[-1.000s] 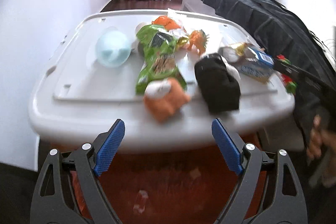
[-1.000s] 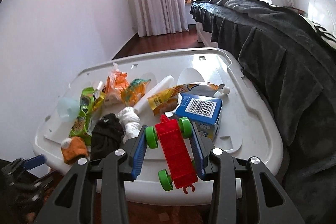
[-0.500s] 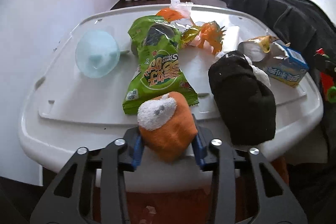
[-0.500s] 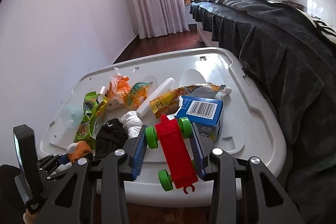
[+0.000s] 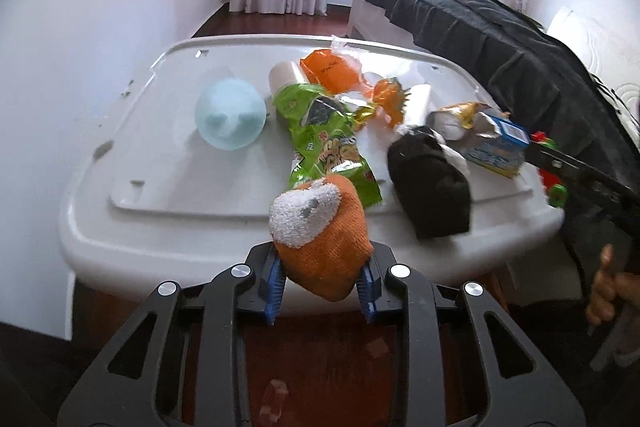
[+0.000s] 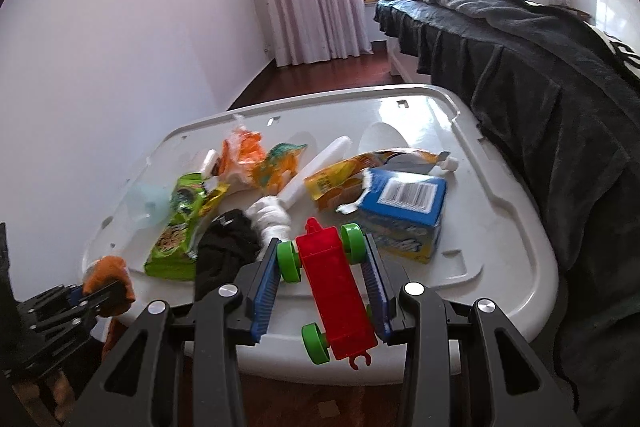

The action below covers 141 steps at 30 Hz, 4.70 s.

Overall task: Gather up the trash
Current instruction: 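Drop the orange pouch into the bin with the left gripper while the right gripper drops the car, then grasp the black sock with the right gripper, then grasp the green snack bag with the left gripper, then drop the green snack bag into the bin with the left gripper while the right gripper drops the sock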

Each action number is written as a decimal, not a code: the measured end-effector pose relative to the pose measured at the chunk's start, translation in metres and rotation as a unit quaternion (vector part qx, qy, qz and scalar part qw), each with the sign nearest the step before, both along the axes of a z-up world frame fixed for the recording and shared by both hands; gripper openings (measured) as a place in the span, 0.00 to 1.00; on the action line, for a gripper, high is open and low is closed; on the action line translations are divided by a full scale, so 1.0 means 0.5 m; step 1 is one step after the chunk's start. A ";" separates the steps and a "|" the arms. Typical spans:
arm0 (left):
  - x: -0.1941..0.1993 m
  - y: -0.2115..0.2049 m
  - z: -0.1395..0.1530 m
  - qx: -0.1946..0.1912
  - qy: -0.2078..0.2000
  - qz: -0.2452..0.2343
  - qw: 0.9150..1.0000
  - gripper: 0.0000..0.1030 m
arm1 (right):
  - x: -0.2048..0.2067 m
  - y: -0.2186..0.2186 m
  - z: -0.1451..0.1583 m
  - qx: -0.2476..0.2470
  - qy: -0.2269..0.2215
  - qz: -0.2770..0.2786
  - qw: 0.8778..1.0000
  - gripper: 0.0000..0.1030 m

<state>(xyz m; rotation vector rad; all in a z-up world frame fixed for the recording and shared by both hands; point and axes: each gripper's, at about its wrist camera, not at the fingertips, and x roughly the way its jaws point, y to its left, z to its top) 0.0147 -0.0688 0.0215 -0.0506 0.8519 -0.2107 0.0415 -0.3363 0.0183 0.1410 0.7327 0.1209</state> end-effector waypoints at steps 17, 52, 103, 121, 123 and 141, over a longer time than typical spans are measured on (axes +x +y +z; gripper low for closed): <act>-0.157 0.041 -0.065 0.044 0.070 -0.003 0.997 0.28 | -0.199 0.149 -0.073 -0.034 0.044 0.081 0.995 0.38; -0.128 0.031 -0.187 0.074 0.174 0.006 0.982 0.77 | -0.048 0.145 -0.066 -0.064 0.072 0.000 0.995 0.62; 0.127 -0.021 -0.027 -0.023 0.064 -0.021 0.997 0.81 | -0.036 0.003 -0.025 0.050 0.065 -0.058 0.995 0.40; 0.329 -0.096 -0.095 0.067 0.061 -0.003 0.996 0.38 | -0.024 0.036 -0.018 0.071 0.054 -0.029 0.996 0.40; 0.318 -0.102 -0.093 0.083 0.047 -0.003 0.995 0.35 | -0.023 0.033 -0.018 0.073 0.053 -0.032 0.995 0.40; -0.011 -0.050 0.121 0.087 -0.047 -0.017 0.995 0.28 | -0.034 -0.001 -0.027 0.083 0.052 -0.055 0.994 0.40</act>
